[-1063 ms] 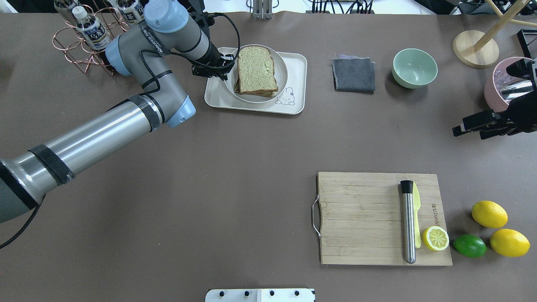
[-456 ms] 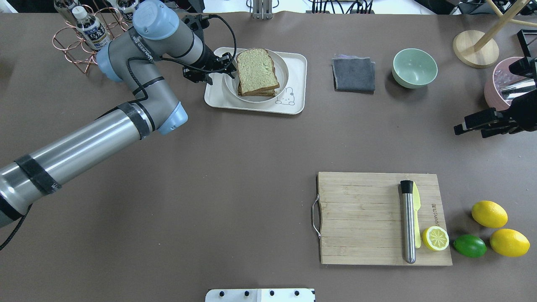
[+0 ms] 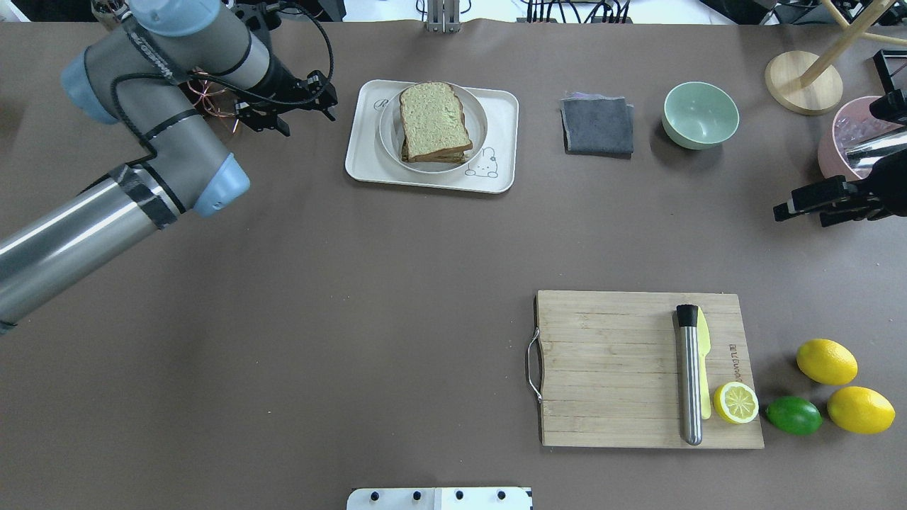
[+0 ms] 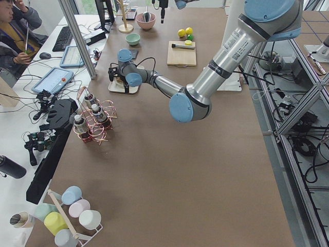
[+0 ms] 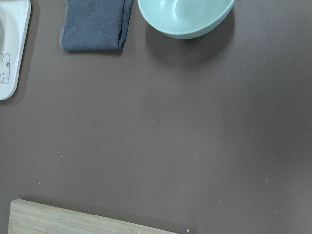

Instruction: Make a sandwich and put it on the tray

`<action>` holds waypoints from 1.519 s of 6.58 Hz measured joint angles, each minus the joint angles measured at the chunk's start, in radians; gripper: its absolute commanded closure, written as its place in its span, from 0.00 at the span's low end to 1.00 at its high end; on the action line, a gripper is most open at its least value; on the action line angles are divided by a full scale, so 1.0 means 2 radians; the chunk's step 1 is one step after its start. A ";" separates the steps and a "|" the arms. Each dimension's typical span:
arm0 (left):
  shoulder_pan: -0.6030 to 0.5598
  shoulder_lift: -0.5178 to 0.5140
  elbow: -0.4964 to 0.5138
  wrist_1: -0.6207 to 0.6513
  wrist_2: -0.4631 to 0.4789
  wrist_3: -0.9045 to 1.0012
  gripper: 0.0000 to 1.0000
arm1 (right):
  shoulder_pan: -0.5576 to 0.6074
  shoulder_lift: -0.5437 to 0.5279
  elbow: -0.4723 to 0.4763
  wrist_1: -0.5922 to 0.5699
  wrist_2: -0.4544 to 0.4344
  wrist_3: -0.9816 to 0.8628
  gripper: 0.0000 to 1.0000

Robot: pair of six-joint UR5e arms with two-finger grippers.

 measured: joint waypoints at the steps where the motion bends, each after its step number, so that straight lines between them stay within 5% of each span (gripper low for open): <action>1: -0.034 0.041 -0.067 0.080 -0.022 0.084 0.10 | 0.006 0.000 -0.005 -0.001 0.000 -0.009 0.00; 4: -0.150 0.108 -0.168 0.301 -0.042 0.429 0.04 | 0.049 0.000 -0.032 -0.056 0.001 -0.111 0.00; 7: -0.264 0.183 -0.173 0.347 -0.052 0.674 0.03 | 0.108 0.008 -0.037 -0.190 -0.022 -0.289 0.00; 10: -0.356 0.269 -0.178 0.347 -0.060 0.803 0.03 | 0.147 0.021 -0.052 -0.268 -0.054 -0.377 0.00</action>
